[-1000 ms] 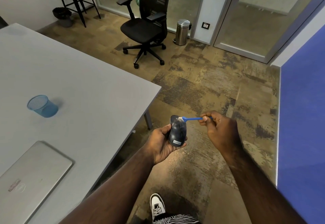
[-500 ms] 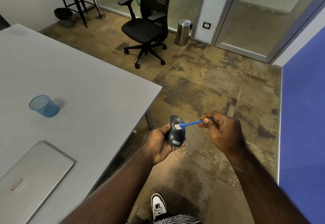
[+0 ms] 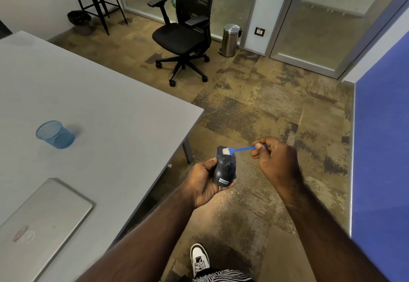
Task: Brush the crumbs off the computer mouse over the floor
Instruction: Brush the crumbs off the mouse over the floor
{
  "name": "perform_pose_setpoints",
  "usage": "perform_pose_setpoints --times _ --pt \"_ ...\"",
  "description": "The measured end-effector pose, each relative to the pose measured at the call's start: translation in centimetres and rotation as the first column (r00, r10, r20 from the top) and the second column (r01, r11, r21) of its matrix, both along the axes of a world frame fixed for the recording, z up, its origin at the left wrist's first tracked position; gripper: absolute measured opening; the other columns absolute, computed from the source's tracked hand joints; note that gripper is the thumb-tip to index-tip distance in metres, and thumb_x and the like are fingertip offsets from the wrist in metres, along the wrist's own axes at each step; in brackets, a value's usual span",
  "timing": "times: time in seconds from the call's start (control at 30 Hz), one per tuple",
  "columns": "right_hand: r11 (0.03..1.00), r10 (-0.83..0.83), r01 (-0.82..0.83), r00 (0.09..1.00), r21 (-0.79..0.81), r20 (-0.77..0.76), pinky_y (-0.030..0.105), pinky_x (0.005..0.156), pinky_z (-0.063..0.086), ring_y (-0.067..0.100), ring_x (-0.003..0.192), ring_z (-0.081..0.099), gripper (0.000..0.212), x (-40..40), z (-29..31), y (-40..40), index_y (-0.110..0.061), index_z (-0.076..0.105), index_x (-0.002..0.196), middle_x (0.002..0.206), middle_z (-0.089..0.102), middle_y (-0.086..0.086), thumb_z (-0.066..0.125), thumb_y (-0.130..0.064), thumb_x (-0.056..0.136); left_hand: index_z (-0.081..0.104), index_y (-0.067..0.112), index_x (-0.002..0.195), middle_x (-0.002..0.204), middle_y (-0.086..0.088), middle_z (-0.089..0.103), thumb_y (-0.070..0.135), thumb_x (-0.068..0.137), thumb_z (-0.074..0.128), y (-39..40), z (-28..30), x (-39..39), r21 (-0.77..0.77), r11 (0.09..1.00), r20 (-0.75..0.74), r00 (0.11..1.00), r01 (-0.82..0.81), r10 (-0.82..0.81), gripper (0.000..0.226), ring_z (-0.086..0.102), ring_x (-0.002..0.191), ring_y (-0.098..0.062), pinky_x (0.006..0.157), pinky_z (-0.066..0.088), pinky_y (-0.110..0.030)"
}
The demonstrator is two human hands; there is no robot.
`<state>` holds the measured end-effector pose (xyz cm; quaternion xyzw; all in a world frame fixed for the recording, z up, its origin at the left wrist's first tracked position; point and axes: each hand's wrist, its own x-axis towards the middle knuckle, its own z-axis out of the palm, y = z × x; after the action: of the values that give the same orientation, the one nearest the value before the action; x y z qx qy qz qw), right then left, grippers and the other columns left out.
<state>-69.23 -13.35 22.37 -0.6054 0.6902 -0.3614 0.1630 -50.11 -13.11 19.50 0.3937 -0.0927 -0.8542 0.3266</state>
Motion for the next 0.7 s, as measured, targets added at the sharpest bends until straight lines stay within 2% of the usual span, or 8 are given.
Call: perform_pose_setpoints --times 0.1,0.3,0.37,0.47,0.6,0.7 --pt "0.998 -0.053 0.053 0.999 -0.023 0.000 0.022 0.060 0.056 0.001 0.069 0.070 0.015 -0.7 -0.1 -0.4 -0.017 0.072 0.100 0.071 0.069 -0.018 0.058 -0.017 0.095 0.056 0.005 0.119 0.109 -0.022 0.061 0.026 0.102 0.030 0.0 -0.2 0.0 0.013 1.000 -0.010 1.000 -0.005 0.005 0.037 0.061 0.088 -0.034 0.065 0.059 -0.039" --pt "0.963 0.258 -0.257 0.966 -0.078 0.008 0.027 0.062 0.059 -0.001 0.070 0.071 0.017 -1.9 0.4 0.9 -0.021 0.072 0.092 0.072 0.071 -0.020 0.061 -0.009 0.088 0.060 0.002 0.116 0.108 -0.023 0.063 0.029 0.102 0.031 -0.5 -0.8 0.2 0.021 0.999 0.003 0.999 -0.046 0.046 0.042 0.062 0.089 -0.034 0.066 0.059 -0.039" --pt "0.963 0.254 -0.252 0.967 -0.100 0.004 0.026 0.061 0.059 -0.002 0.070 0.071 0.018 -2.4 0.5 1.0 -0.023 0.072 0.091 0.071 0.070 -0.022 0.061 -0.009 0.088 0.059 0.002 0.117 0.111 -0.024 0.063 0.029 0.101 0.031 -0.6 -0.9 0.3 0.026 0.998 -0.011 0.998 -0.055 0.056 0.042 0.062 0.090 -0.034 0.066 0.059 -0.039" --pt "0.973 0.192 -0.191 0.981 -0.132 -0.007 0.030 0.061 0.060 0.000 0.069 0.071 0.019 -2.4 0.6 1.2 -0.020 0.073 0.094 0.072 0.071 -0.017 0.061 -0.006 0.091 0.060 0.003 0.117 0.109 -0.022 0.064 0.030 0.101 0.031 -0.6 -0.9 0.2 0.019 0.999 -0.014 0.999 -0.042 0.043 0.042 0.063 0.090 -0.033 0.071 0.058 -0.040" --pt "0.947 0.302 -0.299 0.953 -0.120 0.005 0.034 0.058 0.060 0.004 0.068 0.072 0.017 -1.9 0.8 1.6 -0.020 0.073 0.090 0.076 0.071 -0.019 0.062 -0.007 0.089 0.056 0.001 0.122 0.113 -0.022 0.063 0.031 0.102 0.030 -0.8 -0.7 0.0 -0.001 0.999 0.010 0.999 -0.035 0.035 0.044 0.063 0.090 -0.032 0.071 0.057 -0.041" --pt "0.978 0.161 -0.162 0.987 -0.129 -0.016 0.032 0.057 0.059 0.003 0.068 0.071 0.018 -1.9 0.7 1.5 -0.019 0.074 0.096 0.074 0.071 -0.016 0.062 -0.007 0.091 0.052 0.000 0.129 0.119 -0.025 0.058 0.030 0.102 0.030 -0.8 -0.5 -0.1 0.004 1.000 -0.008 1.000 -0.026 0.026 0.046 0.061 0.094 -0.034 0.078 0.053 -0.043"
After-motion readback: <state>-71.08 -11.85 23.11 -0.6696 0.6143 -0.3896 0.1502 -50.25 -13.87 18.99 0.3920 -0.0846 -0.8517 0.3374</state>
